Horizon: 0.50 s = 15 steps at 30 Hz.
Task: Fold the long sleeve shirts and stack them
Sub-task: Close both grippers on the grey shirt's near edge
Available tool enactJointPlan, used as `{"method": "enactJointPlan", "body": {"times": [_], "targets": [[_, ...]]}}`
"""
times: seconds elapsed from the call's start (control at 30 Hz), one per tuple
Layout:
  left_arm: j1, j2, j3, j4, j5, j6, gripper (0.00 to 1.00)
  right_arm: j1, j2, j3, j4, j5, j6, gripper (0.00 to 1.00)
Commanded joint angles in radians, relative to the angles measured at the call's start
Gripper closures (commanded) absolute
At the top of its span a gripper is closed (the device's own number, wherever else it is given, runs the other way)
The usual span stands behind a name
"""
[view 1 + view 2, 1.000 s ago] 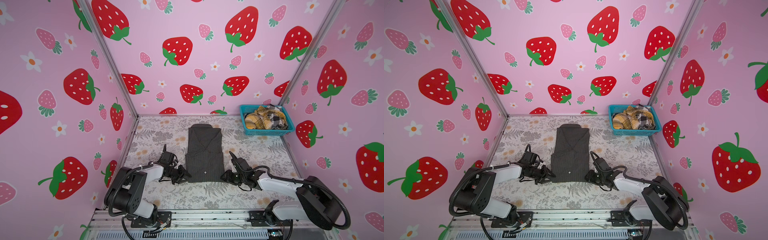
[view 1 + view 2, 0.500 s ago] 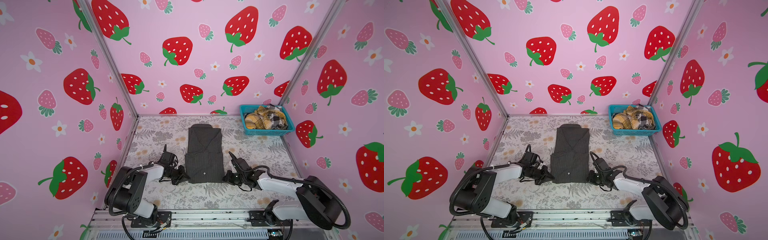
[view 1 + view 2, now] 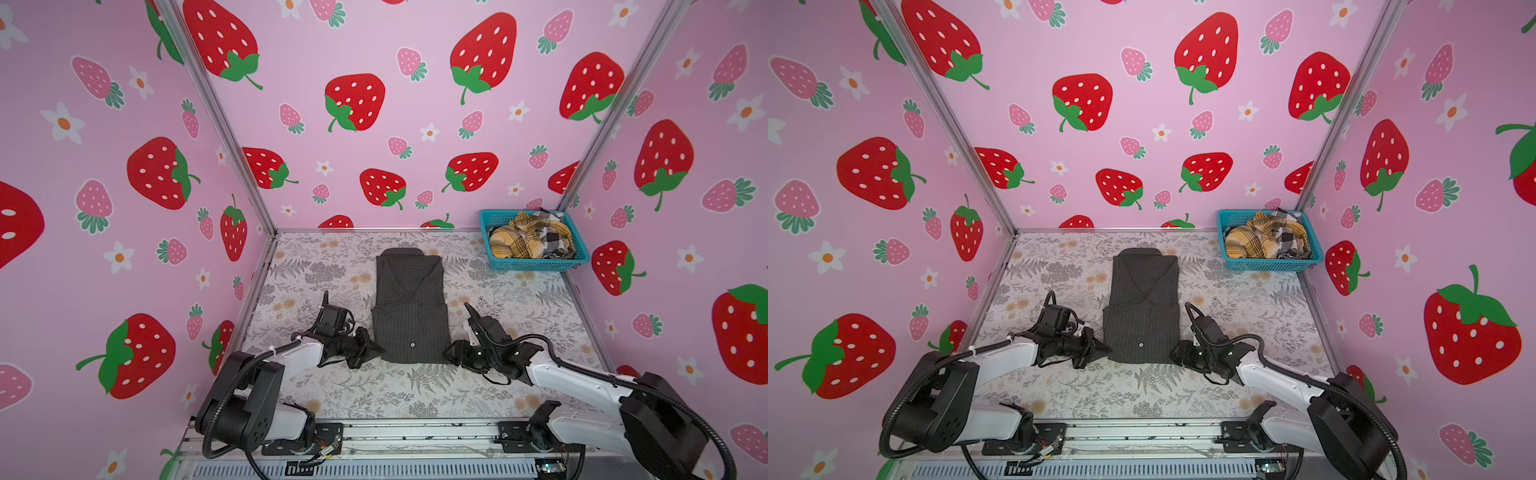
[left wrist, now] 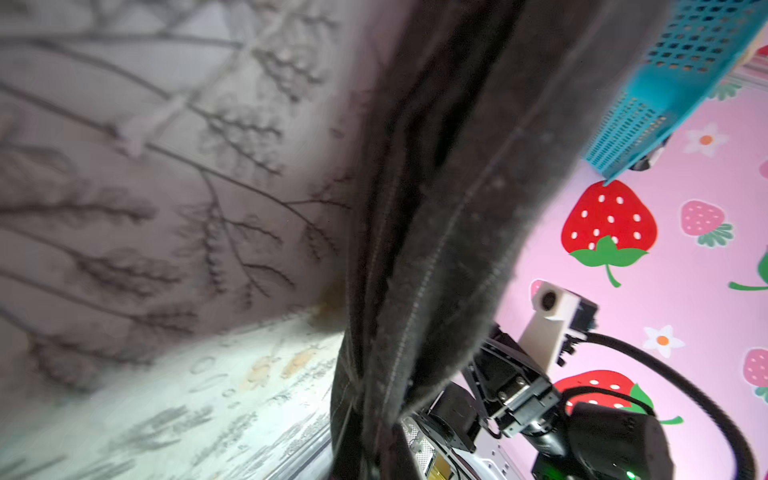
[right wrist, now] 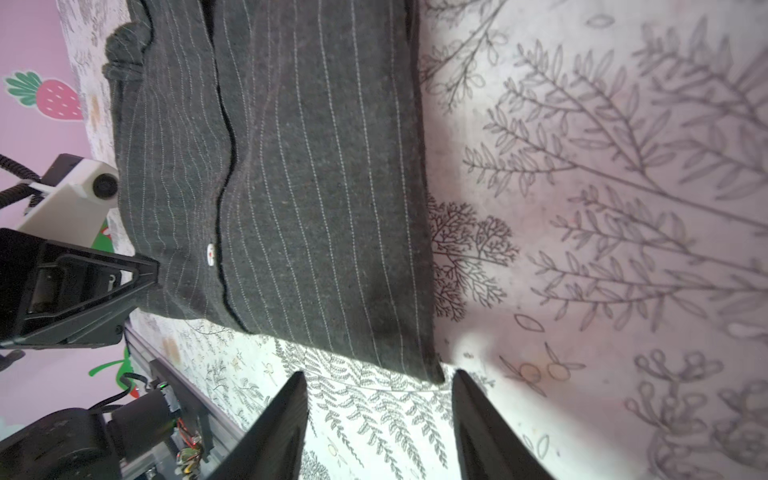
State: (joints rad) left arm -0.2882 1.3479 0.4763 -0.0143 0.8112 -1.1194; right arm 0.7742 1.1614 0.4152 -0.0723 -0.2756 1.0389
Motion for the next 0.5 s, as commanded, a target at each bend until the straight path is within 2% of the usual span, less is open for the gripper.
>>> {"method": "enactJointPlan", "body": {"times": [0.0,0.13,0.23,0.3,0.47], "targets": [[-0.003,-0.051,0.063,-0.029,-0.001,-0.044,1.0,-0.002,-0.007,-0.08,0.05,-0.041,0.088,0.46],[-0.003,-0.033,0.066,-0.051,-0.003,-0.019,1.0,-0.01,0.051,-0.1,0.139,-0.044,0.093,0.47],[-0.003,-0.007,0.044,-0.042,-0.003,-0.007,1.0,-0.018,0.13,-0.107,0.267,-0.102,0.1,0.49],[-0.002,0.005,0.03,-0.042,-0.006,0.005,1.0,-0.019,0.165,-0.105,0.313,-0.113,0.107,0.55],[0.001,0.035,0.016,-0.085,-0.039,0.066,1.0,-0.02,0.178,-0.094,0.298,-0.083,0.085,0.71]]}}
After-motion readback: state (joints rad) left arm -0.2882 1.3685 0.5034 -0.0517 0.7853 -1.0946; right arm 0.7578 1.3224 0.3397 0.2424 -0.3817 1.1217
